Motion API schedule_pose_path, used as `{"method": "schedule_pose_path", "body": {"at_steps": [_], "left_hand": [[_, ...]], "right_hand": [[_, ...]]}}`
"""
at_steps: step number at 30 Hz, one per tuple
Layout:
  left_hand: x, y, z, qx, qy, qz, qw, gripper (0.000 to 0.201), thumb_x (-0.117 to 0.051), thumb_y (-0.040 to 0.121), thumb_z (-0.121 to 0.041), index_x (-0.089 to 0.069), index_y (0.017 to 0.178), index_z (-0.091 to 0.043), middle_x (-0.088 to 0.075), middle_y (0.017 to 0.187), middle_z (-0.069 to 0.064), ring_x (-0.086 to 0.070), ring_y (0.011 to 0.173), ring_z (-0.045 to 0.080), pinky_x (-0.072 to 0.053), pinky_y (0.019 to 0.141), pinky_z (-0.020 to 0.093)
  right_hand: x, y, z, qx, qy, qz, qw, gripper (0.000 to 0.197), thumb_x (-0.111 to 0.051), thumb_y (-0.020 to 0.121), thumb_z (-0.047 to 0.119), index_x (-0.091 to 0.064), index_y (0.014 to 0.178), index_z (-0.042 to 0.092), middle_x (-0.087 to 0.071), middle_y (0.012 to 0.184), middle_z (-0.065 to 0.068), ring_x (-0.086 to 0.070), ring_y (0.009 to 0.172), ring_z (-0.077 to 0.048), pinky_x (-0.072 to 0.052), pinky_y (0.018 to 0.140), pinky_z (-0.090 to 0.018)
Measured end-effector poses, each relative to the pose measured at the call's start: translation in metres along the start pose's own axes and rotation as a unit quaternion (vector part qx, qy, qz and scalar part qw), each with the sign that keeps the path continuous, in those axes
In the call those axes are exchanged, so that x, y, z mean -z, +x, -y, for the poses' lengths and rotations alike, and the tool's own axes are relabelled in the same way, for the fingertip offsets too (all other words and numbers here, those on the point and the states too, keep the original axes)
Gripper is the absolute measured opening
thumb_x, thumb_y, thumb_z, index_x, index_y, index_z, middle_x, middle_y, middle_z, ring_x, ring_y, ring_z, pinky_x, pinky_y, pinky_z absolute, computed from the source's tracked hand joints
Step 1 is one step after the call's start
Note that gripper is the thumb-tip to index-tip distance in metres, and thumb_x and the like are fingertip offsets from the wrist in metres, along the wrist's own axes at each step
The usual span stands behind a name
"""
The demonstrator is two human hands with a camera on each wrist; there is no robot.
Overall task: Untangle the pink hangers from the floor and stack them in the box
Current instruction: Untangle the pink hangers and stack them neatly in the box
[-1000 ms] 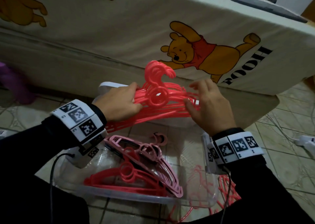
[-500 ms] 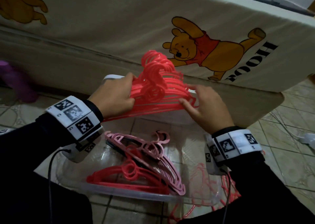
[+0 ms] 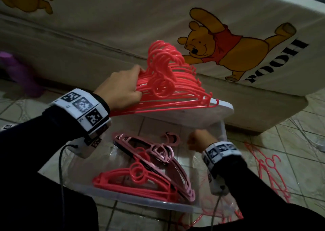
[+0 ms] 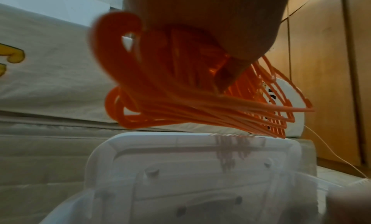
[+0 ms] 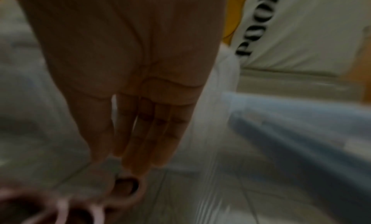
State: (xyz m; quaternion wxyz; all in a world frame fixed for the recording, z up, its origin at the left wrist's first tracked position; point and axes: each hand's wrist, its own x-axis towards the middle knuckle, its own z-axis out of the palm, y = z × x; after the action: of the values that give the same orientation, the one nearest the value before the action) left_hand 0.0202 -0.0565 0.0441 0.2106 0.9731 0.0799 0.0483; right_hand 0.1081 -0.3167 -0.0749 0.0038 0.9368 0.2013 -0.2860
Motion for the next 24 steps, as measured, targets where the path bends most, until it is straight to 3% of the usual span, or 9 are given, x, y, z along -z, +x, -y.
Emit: {"method": "schedule_pose_path", "body": {"at_steps": [3,6,8,12,16,19,21,22,24], "left_hand": [[-0.003,0.0,-0.003,-0.013,-0.009,0.002,1.0,0.065,-0.043,0.059,-0.034,-0.043,0.123,-0.023,-0.065,0.105,0.013,-0.06,0.096,0.039,-0.045,0.081,0.039],[-0.005,0.003,-0.006,-0.016,-0.006,0.012,1.0,0.064,-0.043,0.058,-0.035,-0.043,0.121,-0.025,-0.059,0.093,0.005,-0.06,0.096,0.037,-0.046,0.087,0.044],[-0.006,0.005,-0.007,-0.018,-0.01,0.019,1.0,0.062,-0.043,0.058,-0.035,-0.042,0.12,-0.026,-0.053,0.087,-0.001,-0.06,0.095,0.036,-0.046,0.088,0.047],[-0.008,0.008,-0.007,-0.02,-0.026,0.023,0.999,0.061,-0.043,0.059,-0.035,-0.043,0.119,-0.027,-0.052,0.084,-0.004,-0.06,0.091,0.034,-0.047,0.085,0.046],[-0.011,0.011,-0.006,-0.025,-0.046,0.023,0.998,0.054,-0.051,0.065,-0.029,-0.045,0.118,-0.024,-0.053,0.085,-0.004,-0.06,0.088,0.034,-0.042,0.075,0.035],[-0.013,0.012,-0.005,-0.026,-0.048,0.02,0.998,0.047,-0.058,0.072,-0.018,-0.045,0.117,-0.022,-0.053,0.084,-0.004,-0.059,0.084,0.033,-0.037,0.071,0.032],[-0.013,0.013,-0.005,-0.026,-0.044,0.022,0.998,0.048,-0.058,0.071,-0.019,-0.045,0.117,-0.023,-0.054,0.084,-0.003,-0.059,0.084,0.032,-0.039,0.072,0.033],[-0.013,0.013,-0.005,-0.025,-0.041,0.024,0.999,0.049,-0.057,0.071,-0.02,-0.045,0.118,-0.023,-0.054,0.084,-0.003,-0.059,0.085,0.032,-0.041,0.074,0.035],[-0.011,0.013,-0.006,-0.021,-0.035,0.028,0.999,0.052,-0.055,0.069,-0.025,-0.044,0.121,-0.024,-0.055,0.086,-0.002,-0.059,0.088,0.033,-0.046,0.08,0.04]], "right_hand": [[-0.04,0.013,0.008,0.031,-0.02,0.049,0.998,0.027,-0.067,0.082,0.014,-0.068,0.108,0.009,-0.066,0.113,-0.013,-0.063,0.105,-0.025,-0.048,0.082,-0.025],[-0.071,0.018,0.012,0.063,0.01,0.047,0.997,0.031,-0.064,0.078,0.037,-0.063,0.105,0.022,-0.064,0.116,-0.01,-0.063,0.105,-0.027,-0.048,0.09,-0.031],[-0.091,0.028,0.012,0.058,0.006,0.054,0.997,0.044,-0.055,0.073,0.046,-0.055,0.113,0.026,-0.064,0.117,-0.004,-0.063,0.106,-0.025,-0.049,0.093,-0.035],[-0.114,0.045,0.012,0.049,0.018,0.037,0.998,0.037,-0.062,0.079,0.039,-0.061,0.111,0.02,-0.066,0.11,-0.004,-0.064,0.104,-0.02,-0.05,0.091,-0.029],[-0.119,0.051,0.015,0.058,0.003,0.038,0.998,0.041,-0.058,0.089,0.03,-0.054,0.128,0.018,-0.061,0.123,-0.006,-0.056,0.117,-0.02,-0.042,0.099,-0.027],[-0.115,0.052,0.02,0.029,0.008,0.069,0.997,0.038,-0.052,0.094,0.026,-0.053,0.129,0.012,-0.056,0.13,-0.012,-0.054,0.12,-0.024,-0.033,0.078,-0.022],[-0.109,0.05,0.021,0.037,0.024,0.083,0.996,0.038,-0.049,0.097,0.021,-0.051,0.131,0.005,-0.053,0.133,-0.013,-0.052,0.122,-0.024,-0.04,0.072,-0.021],[-0.105,0.049,0.019,0.054,0.032,0.077,0.995,0.037,-0.048,0.097,0.017,-0.05,0.131,0.003,-0.054,0.131,-0.013,-0.053,0.121,-0.024,-0.043,0.077,-0.018],[-0.09,0.039,0.015,0.07,0.052,0.062,0.994,0.034,-0.049,0.095,0.011,-0.053,0.128,0.001,-0.059,0.125,-0.012,-0.056,0.117,-0.025,-0.038,0.082,-0.007]]}}
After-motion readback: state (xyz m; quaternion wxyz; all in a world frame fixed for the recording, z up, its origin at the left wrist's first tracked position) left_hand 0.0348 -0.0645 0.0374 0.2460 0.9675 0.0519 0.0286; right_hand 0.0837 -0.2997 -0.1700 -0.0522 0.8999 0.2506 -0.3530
